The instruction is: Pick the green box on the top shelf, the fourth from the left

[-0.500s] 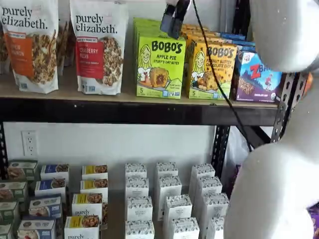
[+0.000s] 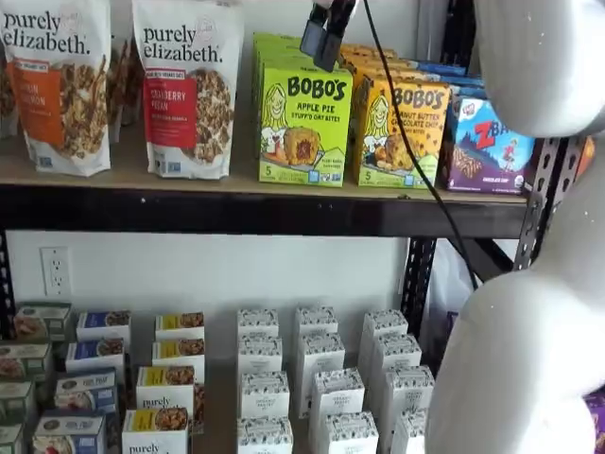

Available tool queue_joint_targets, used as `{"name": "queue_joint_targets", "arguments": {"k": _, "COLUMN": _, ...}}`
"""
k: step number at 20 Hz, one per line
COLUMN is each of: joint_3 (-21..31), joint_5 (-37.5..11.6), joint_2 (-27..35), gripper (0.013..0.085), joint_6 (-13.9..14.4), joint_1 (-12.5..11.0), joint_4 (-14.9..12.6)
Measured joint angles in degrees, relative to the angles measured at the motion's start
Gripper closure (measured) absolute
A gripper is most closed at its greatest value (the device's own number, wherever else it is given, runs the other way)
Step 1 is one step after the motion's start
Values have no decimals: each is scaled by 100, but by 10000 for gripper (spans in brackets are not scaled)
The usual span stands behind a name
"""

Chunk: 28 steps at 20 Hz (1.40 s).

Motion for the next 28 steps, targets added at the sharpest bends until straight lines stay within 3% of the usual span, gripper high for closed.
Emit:
{"name": "queue_joint_targets", "arguments": {"k": 8, "joint_3": 230, "joint_5": -494, "joint_2": -39, "gripper": 130, "joint_6": -70, "joint_1": -26, "joint_4": 41}}
{"name": "queue_joint_targets", "arguments": {"k": 17, "joint_3": 109, "joint_5": -716, "joint_2": 190, "gripper": 130, "joint_6": -228, "joint_1": -175, "joint_4": 121}}
{"name": "queue_joint_targets", "arguments": {"k": 28, "joint_3": 257, "joint_5": -995, "joint_2": 265, "gripper": 130, "joint_6": -368, "joint_1": -216, "joint_4": -72}}
